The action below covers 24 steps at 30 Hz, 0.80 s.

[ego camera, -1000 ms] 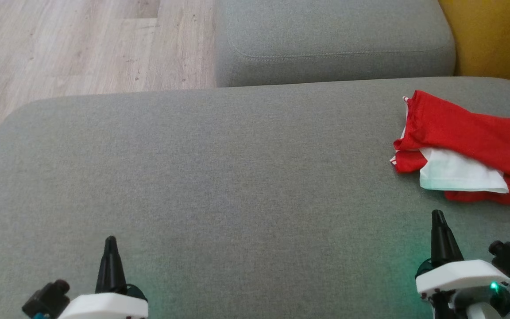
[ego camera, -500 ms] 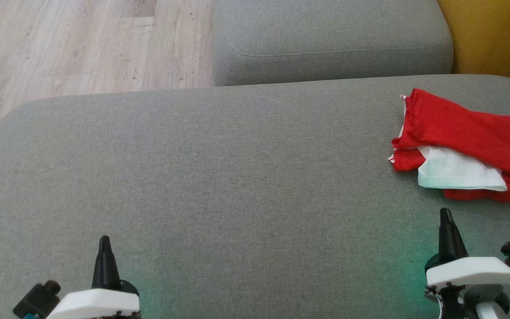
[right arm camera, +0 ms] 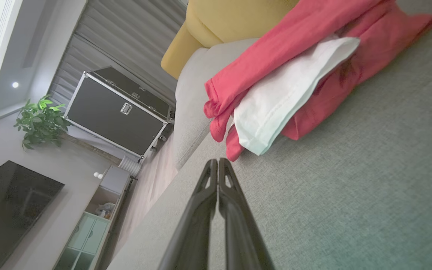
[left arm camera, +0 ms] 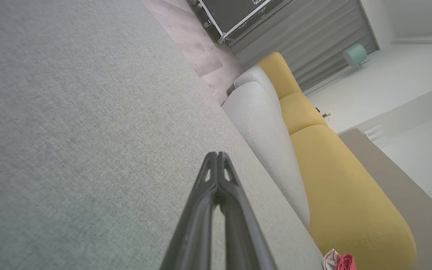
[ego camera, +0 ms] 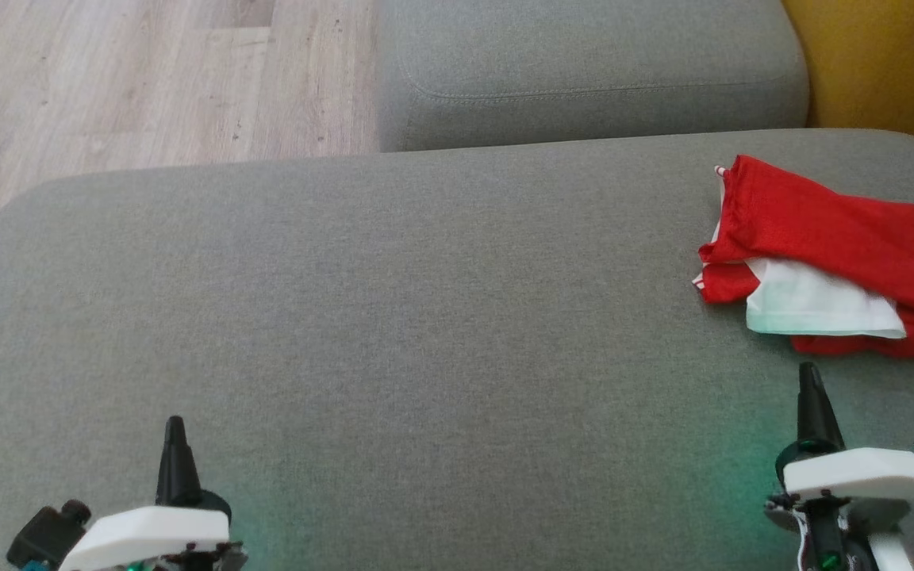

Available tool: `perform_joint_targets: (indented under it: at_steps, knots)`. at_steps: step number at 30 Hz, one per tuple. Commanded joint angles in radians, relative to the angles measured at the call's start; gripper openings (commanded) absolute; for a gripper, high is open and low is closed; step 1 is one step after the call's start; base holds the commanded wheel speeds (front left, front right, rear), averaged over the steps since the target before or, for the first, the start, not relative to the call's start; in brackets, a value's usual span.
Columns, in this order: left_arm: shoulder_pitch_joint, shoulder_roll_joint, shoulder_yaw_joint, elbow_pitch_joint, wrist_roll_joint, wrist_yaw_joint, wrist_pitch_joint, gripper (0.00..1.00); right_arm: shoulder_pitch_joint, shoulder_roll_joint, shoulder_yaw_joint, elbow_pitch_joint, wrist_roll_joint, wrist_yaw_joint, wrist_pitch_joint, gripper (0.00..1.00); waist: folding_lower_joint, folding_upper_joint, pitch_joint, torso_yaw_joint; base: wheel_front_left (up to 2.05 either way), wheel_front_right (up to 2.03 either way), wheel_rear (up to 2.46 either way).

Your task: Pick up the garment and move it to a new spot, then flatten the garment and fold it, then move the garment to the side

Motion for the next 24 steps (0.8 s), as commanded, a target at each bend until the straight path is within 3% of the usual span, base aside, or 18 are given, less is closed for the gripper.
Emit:
perform_joint_targets:
  at_steps: [1,24]
  knots:
    - [-0.056,0.002,0.032,-0.034,-0.029,-0.007,0.011,0.00,-0.051,-0.004,0.003,-0.041,0.038,0.000,0.009,0.00,-0.0001,-0.0001,0.001,-0.001,0.00,0.00,0.00]
    - [-0.076,0.003,0.073,-0.050,-0.231,-0.010,0.076,0.00,-0.060,-0.005,-0.021,-0.070,0.284,-0.001,0.072,0.00,-0.0001,-0.0001,0.008,-0.012,0.00,0.00,0.00]
